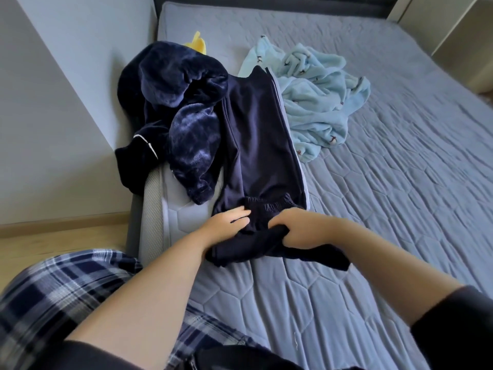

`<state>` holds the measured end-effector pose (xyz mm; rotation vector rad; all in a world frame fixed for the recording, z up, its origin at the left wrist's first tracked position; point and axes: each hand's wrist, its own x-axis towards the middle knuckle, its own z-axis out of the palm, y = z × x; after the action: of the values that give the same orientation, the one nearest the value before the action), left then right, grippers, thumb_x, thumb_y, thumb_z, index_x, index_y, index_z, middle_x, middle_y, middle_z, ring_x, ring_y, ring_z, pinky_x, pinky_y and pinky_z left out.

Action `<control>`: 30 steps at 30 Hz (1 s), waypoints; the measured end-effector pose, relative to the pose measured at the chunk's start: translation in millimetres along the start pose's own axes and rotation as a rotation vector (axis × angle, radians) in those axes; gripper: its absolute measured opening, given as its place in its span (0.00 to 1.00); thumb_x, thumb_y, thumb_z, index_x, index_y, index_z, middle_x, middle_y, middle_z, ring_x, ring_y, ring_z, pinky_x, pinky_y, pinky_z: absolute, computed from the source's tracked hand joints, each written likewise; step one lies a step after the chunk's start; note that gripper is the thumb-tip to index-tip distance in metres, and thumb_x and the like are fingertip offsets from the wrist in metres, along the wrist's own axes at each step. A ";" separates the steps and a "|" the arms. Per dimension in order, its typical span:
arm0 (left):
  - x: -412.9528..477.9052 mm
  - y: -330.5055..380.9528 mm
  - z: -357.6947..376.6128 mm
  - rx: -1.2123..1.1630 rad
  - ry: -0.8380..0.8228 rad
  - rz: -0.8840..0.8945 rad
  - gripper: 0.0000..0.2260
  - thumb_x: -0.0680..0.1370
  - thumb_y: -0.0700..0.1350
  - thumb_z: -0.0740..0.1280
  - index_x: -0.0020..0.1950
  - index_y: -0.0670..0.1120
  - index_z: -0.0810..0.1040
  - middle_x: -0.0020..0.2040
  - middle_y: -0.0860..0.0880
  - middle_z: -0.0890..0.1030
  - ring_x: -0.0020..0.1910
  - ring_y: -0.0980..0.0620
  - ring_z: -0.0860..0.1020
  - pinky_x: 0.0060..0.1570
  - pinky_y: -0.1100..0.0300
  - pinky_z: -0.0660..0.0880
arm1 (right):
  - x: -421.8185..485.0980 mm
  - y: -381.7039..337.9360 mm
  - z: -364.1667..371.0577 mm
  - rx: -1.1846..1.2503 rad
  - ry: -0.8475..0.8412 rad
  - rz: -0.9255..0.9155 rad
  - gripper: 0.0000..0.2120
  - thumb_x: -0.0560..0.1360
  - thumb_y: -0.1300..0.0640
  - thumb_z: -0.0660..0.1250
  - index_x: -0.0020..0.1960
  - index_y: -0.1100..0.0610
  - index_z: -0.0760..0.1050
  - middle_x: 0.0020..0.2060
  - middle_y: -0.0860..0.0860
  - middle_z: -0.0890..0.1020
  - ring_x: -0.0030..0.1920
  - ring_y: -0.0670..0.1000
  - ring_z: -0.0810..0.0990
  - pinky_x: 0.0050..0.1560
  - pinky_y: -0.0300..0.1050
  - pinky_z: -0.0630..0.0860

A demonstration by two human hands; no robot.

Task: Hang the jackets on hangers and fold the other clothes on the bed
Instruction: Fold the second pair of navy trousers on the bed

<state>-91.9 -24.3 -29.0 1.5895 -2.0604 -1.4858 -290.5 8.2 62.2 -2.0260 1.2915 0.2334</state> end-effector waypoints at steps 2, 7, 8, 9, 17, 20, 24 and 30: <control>-5.3 9.7 -0.5 -0.130 -0.090 -0.086 0.17 0.80 0.48 0.63 0.68 0.46 0.74 0.69 0.49 0.73 0.69 0.51 0.70 0.69 0.57 0.63 | -3.9 -4.0 -16.6 0.110 -0.165 -0.001 0.09 0.60 0.64 0.61 0.39 0.59 0.73 0.33 0.51 0.77 0.35 0.49 0.75 0.38 0.47 0.73; -22.7 20.1 6.9 0.067 -0.425 -0.177 0.13 0.78 0.47 0.60 0.56 0.42 0.77 0.51 0.45 0.76 0.48 0.49 0.72 0.48 0.59 0.66 | -11.4 -3.9 -33.2 0.306 -0.516 0.026 0.18 0.59 0.65 0.65 0.47 0.56 0.79 0.39 0.48 0.83 0.40 0.49 0.81 0.43 0.45 0.78; -24.2 18.5 10.3 0.143 -0.472 -0.170 0.08 0.78 0.43 0.58 0.51 0.44 0.76 0.49 0.45 0.75 0.46 0.50 0.71 0.47 0.59 0.66 | -11.1 -2.2 -36.3 0.286 -0.540 0.024 0.18 0.59 0.65 0.65 0.48 0.55 0.79 0.39 0.48 0.83 0.41 0.49 0.81 0.44 0.45 0.79; -23.9 15.2 14.1 0.162 -0.493 -0.165 0.07 0.78 0.39 0.57 0.48 0.45 0.74 0.47 0.44 0.75 0.46 0.50 0.70 0.45 0.59 0.66 | -9.5 0.1 -40.1 0.235 -0.537 0.016 0.18 0.61 0.66 0.66 0.49 0.55 0.79 0.41 0.49 0.83 0.43 0.50 0.82 0.46 0.47 0.79; -0.5 10.8 13.5 0.684 0.108 0.436 0.06 0.75 0.49 0.57 0.50 0.56 0.71 0.52 0.49 0.79 0.52 0.43 0.78 0.44 0.53 0.76 | 0.1 10.5 -65.6 0.183 -0.450 0.026 0.19 0.64 0.71 0.67 0.54 0.62 0.79 0.46 0.54 0.83 0.47 0.53 0.82 0.54 0.54 0.78; 7.3 13.5 26.4 0.838 0.241 0.644 0.18 0.79 0.48 0.56 0.67 0.55 0.73 0.69 0.50 0.72 0.67 0.46 0.72 0.59 0.54 0.72 | 5.4 12.9 -59.9 0.180 -0.451 0.045 0.17 0.65 0.72 0.66 0.49 0.57 0.80 0.43 0.52 0.84 0.44 0.50 0.82 0.51 0.49 0.78; 8.9 -0.8 32.0 0.834 0.007 0.448 0.18 0.81 0.48 0.57 0.71 0.47 0.65 0.67 0.49 0.69 0.66 0.52 0.71 0.64 0.57 0.66 | 7.9 21.6 -60.8 0.234 -0.435 0.057 0.18 0.63 0.74 0.65 0.45 0.56 0.81 0.41 0.53 0.83 0.43 0.52 0.81 0.49 0.51 0.78; -2.5 -6.2 5.3 0.698 0.316 0.053 0.12 0.77 0.48 0.55 0.55 0.47 0.74 0.57 0.48 0.74 0.57 0.45 0.69 0.48 0.55 0.62 | 12.6 30.6 -78.8 0.323 -0.458 0.076 0.17 0.55 0.69 0.64 0.39 0.53 0.82 0.36 0.51 0.84 0.39 0.52 0.81 0.45 0.48 0.77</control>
<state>-90.0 -18.8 -35.2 1.7958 -2.5252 -0.4438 -327.2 -59.5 99.1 -1.5384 1.0384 0.4625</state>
